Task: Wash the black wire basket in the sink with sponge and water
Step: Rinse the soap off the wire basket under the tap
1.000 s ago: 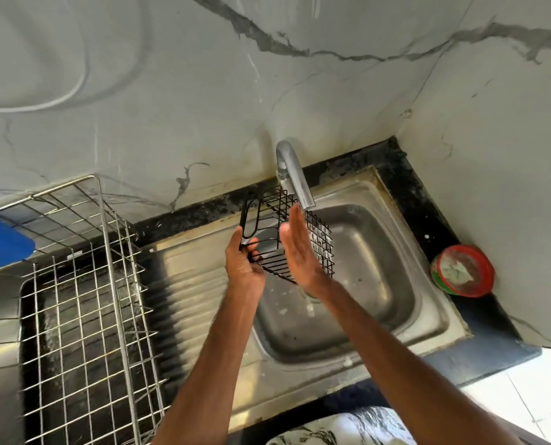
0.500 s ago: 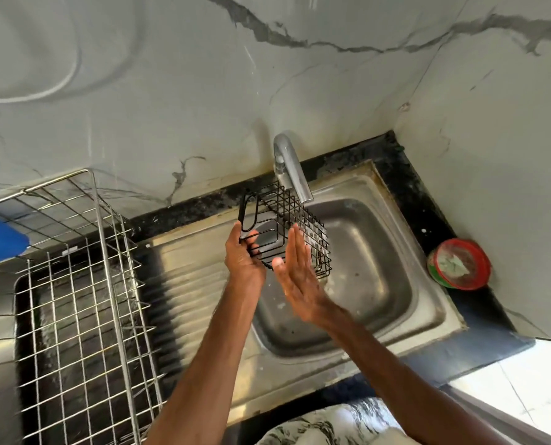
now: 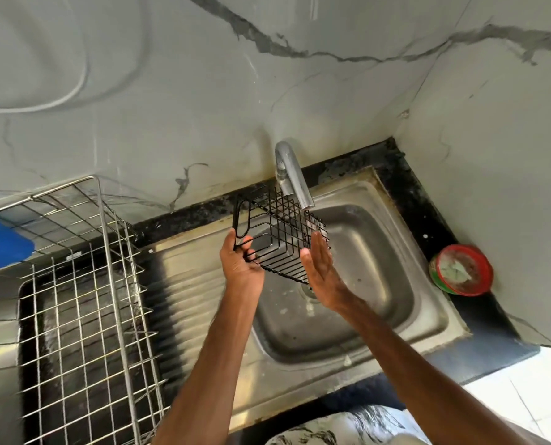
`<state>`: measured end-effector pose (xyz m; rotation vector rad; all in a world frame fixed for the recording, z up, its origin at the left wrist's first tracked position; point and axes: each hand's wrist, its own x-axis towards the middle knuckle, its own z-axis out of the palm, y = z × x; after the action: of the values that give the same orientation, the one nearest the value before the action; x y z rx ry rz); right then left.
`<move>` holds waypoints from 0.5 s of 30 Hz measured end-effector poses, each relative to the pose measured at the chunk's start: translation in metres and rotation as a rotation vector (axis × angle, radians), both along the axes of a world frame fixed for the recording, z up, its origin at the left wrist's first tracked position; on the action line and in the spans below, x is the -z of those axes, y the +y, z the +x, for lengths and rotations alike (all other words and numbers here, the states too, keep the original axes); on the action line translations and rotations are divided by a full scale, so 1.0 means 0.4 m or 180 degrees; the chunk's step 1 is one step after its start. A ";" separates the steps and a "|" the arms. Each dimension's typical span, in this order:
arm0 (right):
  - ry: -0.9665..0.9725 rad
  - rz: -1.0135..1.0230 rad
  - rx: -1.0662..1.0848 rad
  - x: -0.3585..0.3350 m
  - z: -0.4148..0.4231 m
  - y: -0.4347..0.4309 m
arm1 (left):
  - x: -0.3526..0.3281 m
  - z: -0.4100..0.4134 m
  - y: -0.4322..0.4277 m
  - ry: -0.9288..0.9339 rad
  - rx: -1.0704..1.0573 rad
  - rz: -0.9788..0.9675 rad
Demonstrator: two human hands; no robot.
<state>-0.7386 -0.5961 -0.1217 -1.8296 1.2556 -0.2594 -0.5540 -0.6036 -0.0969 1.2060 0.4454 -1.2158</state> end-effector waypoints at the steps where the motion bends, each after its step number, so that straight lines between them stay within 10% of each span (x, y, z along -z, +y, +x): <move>1: -0.0038 -0.0036 0.0003 -0.006 0.006 0.014 | 0.007 0.005 0.006 -0.0015 -0.0052 0.0004; 8: -0.0202 -0.1200 -0.0422 0.026 0.141 -0.183 | -0.005 0.006 0.041 0.0243 -0.0260 0.0001; 15: -0.0131 -0.0486 -0.0673 -0.029 0.061 0.018 | 0.017 0.024 0.072 0.0397 -0.0387 -0.0063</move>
<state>-0.7141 -0.5890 -0.1100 -2.0597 1.0276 -0.2803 -0.5446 -0.5747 -0.1036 1.0746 0.5896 -1.1918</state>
